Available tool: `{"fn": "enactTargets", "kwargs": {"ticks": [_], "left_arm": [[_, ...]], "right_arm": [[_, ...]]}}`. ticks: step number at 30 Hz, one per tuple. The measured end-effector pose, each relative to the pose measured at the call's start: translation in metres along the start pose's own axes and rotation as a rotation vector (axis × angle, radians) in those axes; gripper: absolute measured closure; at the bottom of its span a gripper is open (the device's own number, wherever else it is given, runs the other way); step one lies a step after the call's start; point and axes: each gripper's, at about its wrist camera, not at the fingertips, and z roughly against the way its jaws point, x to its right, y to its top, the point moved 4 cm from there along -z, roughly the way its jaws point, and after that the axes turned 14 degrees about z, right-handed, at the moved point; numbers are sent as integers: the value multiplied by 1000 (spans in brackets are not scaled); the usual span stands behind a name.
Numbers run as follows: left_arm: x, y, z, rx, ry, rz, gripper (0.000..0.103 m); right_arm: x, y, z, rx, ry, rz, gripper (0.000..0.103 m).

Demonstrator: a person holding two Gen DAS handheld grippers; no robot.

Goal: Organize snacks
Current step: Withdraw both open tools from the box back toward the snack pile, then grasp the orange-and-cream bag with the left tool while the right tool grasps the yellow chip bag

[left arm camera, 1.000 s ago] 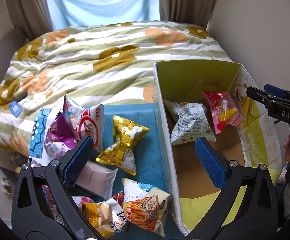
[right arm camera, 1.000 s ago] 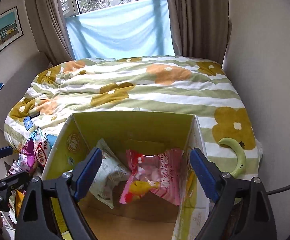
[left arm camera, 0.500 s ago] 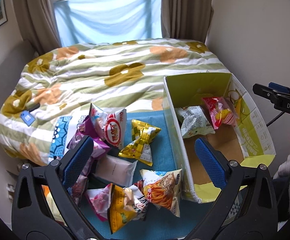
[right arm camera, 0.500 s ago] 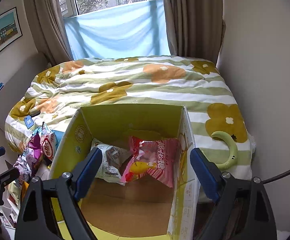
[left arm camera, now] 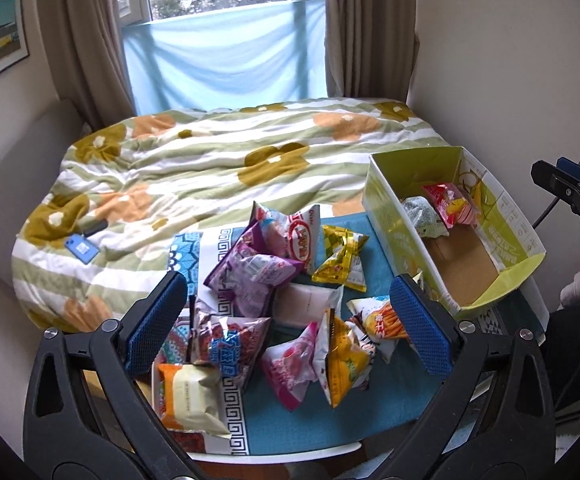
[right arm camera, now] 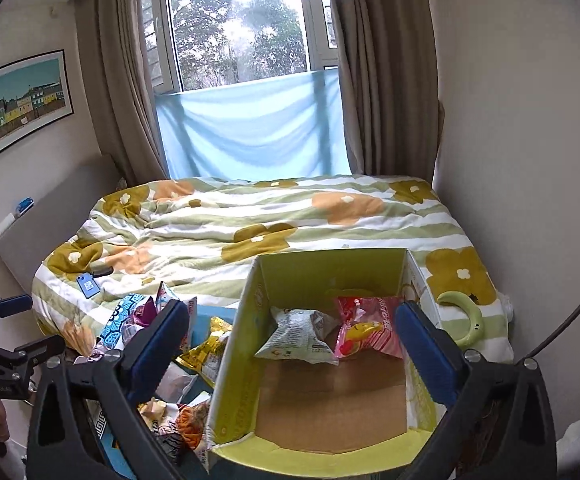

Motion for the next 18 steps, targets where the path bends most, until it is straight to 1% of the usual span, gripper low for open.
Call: {"fn": "enactTargets", "kwargs": {"ticks": [4, 8, 11, 14, 18], "left_arm": [[-39, -15, 14, -3, 0, 15, 2], [-75, -31, 26, -5, -4, 25, 2], [-100, -43, 30, -9, -9, 32, 2], [-121, -57, 26, -35, -19, 39, 2], [-143, -82, 7, -78, -31, 30, 2]], "right_arm": [[-41, -3, 14, 6, 11, 20, 0], [-80, -14, 22, -26, 34, -11, 0], [-109, -24, 20, -71, 20, -19, 0], [-134, -34, 19, -90, 17, -27, 0], [-162, -52, 11, -133, -7, -53, 0]]}}
